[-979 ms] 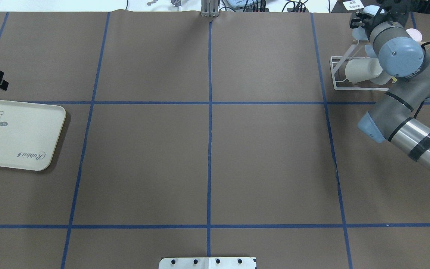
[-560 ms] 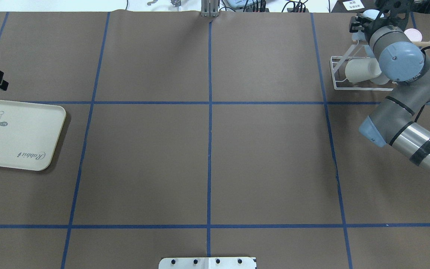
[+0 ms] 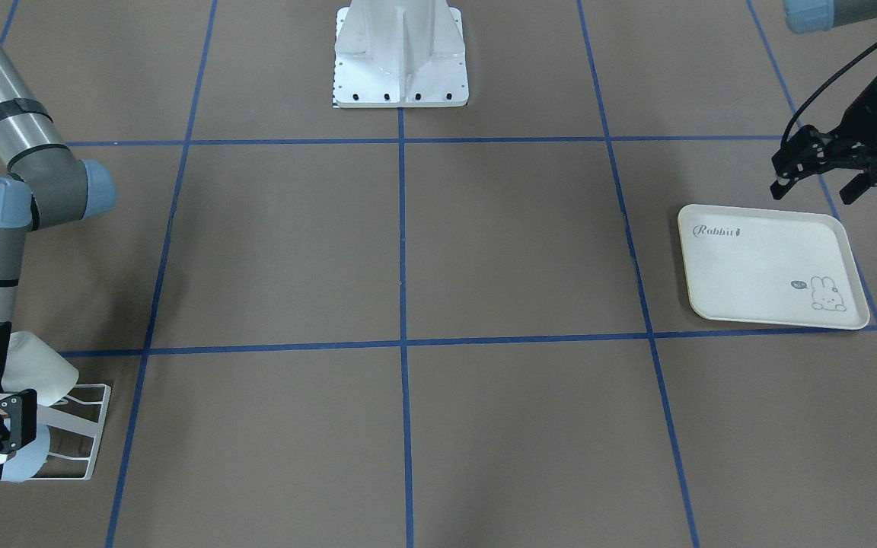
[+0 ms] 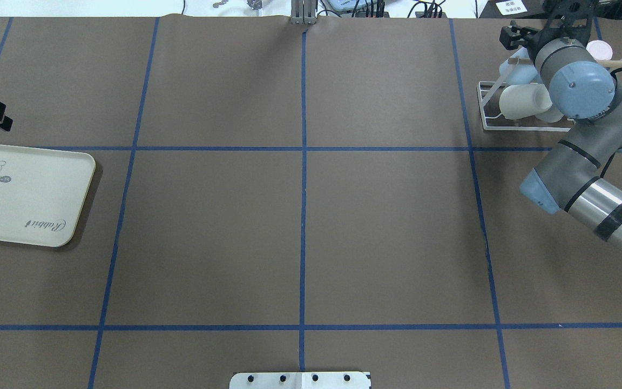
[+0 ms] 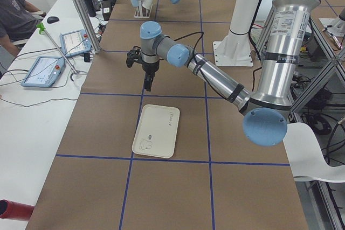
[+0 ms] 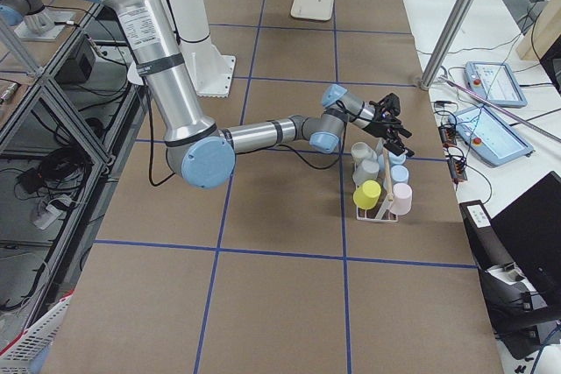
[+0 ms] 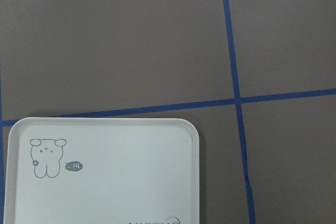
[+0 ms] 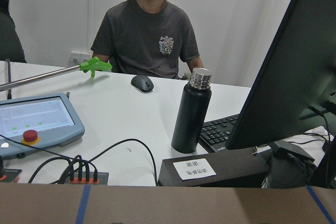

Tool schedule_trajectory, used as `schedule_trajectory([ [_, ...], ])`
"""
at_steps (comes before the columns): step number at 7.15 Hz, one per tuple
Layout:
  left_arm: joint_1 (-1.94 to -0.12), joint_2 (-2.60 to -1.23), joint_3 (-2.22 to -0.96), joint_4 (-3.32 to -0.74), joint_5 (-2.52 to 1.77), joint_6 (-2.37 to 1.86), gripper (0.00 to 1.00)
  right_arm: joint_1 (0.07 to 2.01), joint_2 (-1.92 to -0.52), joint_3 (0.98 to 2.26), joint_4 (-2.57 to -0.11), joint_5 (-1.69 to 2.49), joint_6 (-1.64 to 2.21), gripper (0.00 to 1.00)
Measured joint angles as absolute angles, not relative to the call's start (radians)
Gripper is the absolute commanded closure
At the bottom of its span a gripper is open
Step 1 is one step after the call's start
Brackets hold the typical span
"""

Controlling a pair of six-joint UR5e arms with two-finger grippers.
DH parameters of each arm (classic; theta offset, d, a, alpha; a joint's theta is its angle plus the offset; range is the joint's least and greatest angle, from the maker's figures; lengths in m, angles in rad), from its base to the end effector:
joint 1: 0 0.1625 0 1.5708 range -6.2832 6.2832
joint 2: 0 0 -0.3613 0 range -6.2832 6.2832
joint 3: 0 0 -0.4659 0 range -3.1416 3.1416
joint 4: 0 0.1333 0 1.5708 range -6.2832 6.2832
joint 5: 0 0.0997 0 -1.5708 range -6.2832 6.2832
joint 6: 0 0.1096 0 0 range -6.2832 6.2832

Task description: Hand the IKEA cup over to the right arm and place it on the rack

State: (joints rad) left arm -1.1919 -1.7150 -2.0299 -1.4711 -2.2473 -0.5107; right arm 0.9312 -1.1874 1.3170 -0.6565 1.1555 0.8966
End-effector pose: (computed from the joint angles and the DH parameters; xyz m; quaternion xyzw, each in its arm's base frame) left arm 0.1486 -0.5481 0.2825 0.0739 0.3912 0.0223 0.9171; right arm -0.2957 -0.6948 0.4016 0.4750 -0.2104 0.2106 0.8281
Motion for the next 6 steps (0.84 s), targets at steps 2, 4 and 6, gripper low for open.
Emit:
schedule_trajectory([
  [2,-1.192,-1.715,-2.031,-1.471,-2.247,-0.511,0.0,0.933,-1.188,1.335,-0.659,1.164,0.889,0.0],
  [4,-1.196,-1.715,-2.031,-1.471,-2.256,-0.507,0.0,0.963,-1.187,1.371,-0.67,1.22,0.869,0.0],
  [6,-1.221,-1.716,-2.032,-1.472,-2.264,-0.493,0.0,1.054,-1.186,1.42,-0.729,1.363,0.818,0.0],
])
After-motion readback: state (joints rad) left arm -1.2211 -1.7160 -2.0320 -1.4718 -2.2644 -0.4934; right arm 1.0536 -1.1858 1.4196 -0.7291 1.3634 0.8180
